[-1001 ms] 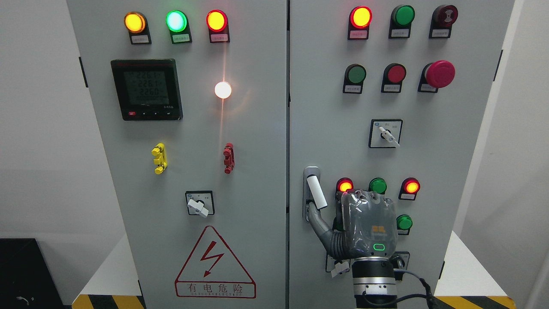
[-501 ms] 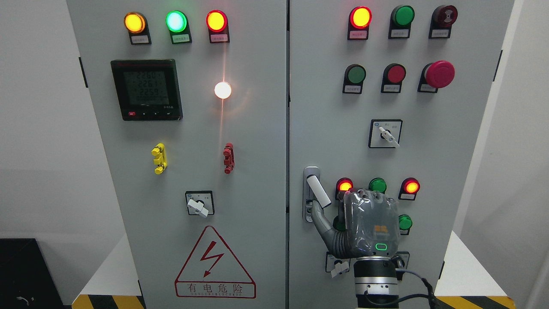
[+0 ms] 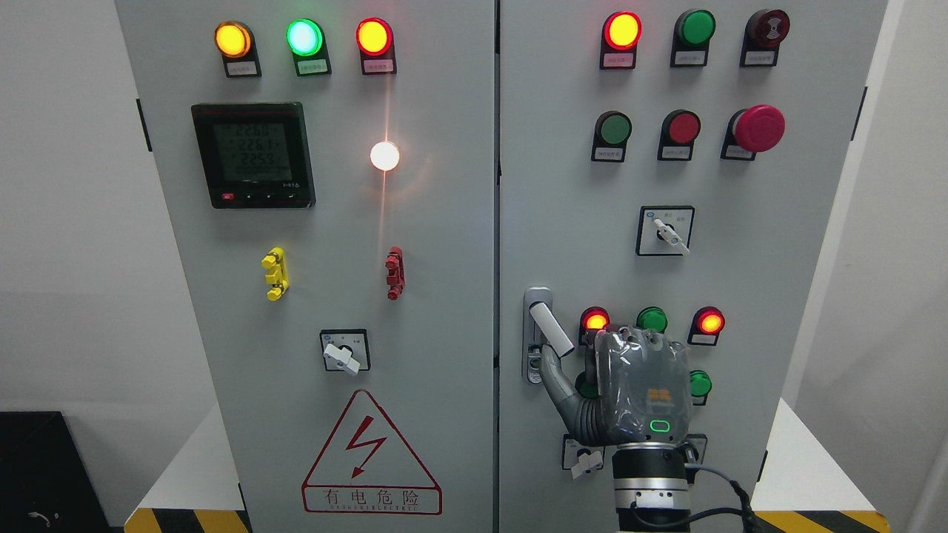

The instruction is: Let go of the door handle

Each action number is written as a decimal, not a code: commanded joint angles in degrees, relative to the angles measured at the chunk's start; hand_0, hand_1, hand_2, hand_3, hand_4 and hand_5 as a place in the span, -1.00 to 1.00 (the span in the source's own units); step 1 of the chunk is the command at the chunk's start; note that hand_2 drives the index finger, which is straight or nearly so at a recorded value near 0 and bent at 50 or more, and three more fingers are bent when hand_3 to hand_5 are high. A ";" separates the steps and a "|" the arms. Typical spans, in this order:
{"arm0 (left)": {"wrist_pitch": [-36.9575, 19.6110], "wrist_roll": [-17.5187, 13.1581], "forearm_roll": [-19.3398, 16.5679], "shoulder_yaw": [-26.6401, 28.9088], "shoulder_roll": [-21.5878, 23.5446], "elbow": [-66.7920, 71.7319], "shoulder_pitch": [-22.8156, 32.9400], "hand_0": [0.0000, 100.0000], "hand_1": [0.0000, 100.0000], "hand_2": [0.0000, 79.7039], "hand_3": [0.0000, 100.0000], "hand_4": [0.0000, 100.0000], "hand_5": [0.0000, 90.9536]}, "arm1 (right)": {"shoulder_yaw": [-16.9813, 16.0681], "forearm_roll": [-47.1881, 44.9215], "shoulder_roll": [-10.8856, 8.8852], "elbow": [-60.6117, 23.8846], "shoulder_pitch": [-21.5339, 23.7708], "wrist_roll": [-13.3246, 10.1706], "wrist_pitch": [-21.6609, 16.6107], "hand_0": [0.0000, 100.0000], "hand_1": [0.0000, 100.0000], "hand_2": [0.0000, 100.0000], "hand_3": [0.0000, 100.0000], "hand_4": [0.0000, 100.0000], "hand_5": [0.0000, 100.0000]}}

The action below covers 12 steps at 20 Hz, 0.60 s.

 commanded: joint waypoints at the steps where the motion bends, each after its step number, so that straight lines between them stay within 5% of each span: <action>1: -0.02 -0.04 0.00 0.00 0.00 0.00 0.00 -0.76 0.11 -1.00 -1.00 -1.00 -1.00 | -0.52 0.00 -0.05 -0.56 0.04 0.17 0.02 -0.05 -0.36 1.00 1.00 0.91 1.00; 12: -0.02 -0.04 0.00 0.00 0.00 0.00 0.00 -0.76 0.11 -1.00 -1.00 -1.00 -1.00 | -0.69 0.00 -0.05 -1.00 0.04 0.09 0.02 -0.04 -0.36 1.00 1.00 0.91 1.00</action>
